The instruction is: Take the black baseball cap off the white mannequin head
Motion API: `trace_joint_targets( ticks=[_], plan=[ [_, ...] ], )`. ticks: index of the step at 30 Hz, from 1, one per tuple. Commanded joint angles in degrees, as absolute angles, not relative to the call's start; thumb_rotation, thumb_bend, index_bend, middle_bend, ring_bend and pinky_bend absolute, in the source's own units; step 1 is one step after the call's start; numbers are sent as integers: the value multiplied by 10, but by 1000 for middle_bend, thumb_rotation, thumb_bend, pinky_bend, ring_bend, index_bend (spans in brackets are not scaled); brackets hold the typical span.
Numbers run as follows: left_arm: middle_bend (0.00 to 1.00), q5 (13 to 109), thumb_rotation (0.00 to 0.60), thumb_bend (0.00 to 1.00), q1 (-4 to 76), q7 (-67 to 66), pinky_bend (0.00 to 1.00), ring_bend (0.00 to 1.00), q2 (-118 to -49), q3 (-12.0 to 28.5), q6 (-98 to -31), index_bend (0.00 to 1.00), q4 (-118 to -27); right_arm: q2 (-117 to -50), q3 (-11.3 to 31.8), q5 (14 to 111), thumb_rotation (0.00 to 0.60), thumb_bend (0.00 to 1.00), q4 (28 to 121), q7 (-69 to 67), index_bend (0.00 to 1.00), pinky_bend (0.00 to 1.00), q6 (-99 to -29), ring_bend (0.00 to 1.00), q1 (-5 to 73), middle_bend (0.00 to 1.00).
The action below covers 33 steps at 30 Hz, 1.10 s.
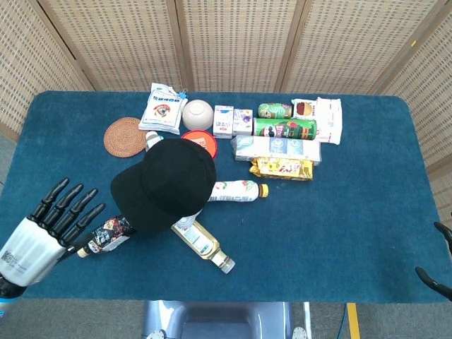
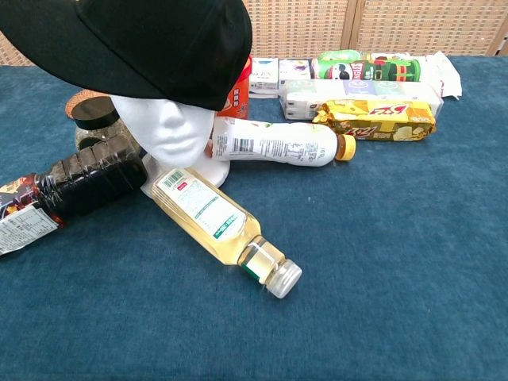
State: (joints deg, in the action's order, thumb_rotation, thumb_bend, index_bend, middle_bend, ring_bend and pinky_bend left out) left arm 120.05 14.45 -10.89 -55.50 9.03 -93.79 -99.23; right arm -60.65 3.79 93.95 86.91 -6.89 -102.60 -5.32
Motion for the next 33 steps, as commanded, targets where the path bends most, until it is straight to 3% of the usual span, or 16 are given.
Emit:
trace_joint_targets(
  ticks=[1, 10, 12, 14, 16, 20, 23, 33],
  plan=[
    [0, 1182, 600, 95, 167, -141, 0, 0, -550, 94, -886, 0, -1010, -606, 39, 937, 600, 0, 869, -72, 150, 0, -1025, 16, -53, 38],
    [0, 1151, 600, 94, 195, -179, 34, 0, -567, 97, -827, 0, -1007, -603, 39, 934, 600, 0, 869, -79, 149, 0, -1018, 16, -51, 38],
    [0, 1148, 600, 94, 206, -196, 82, 0, -577, 102, -812, 27, -1007, -603, 39, 935, 600, 0, 869, -78, 150, 0, -1017, 16, -50, 38],
    [15, 1155, 600, 94, 223, -208, 187, 20, -594, 110, -805, 121, -997, -603, 38, 936, 600, 0, 870, -78, 149, 0, -1017, 16, -50, 38],
    [78, 1167, 600, 94, 238, -212, 287, 86, -612, 116, -806, 209, -980, -603, 38, 936, 600, 0, 871, -79, 149, 0, -1016, 16, -50, 38],
    [302, 1207, 600, 124, 264, -226, 460, 268, -660, 126, -836, 359, -924, -603, 38, 934, 600, 0, 870, -82, 150, 0, -1015, 16, -50, 38],
    [403, 1232, 600, 148, 277, -233, 510, 336, -696, 128, -865, 457, -882, -602, 39, 932, 600, 0, 869, -83, 149, 0, -1011, 16, -49, 38],
    [576, 1237, 600, 279, 295, -238, 610, 471, -737, 121, -889, 661, -826, -599, 37, 932, 600, 0, 866, -94, 150, 0, -1006, 16, -47, 38]
  ],
)
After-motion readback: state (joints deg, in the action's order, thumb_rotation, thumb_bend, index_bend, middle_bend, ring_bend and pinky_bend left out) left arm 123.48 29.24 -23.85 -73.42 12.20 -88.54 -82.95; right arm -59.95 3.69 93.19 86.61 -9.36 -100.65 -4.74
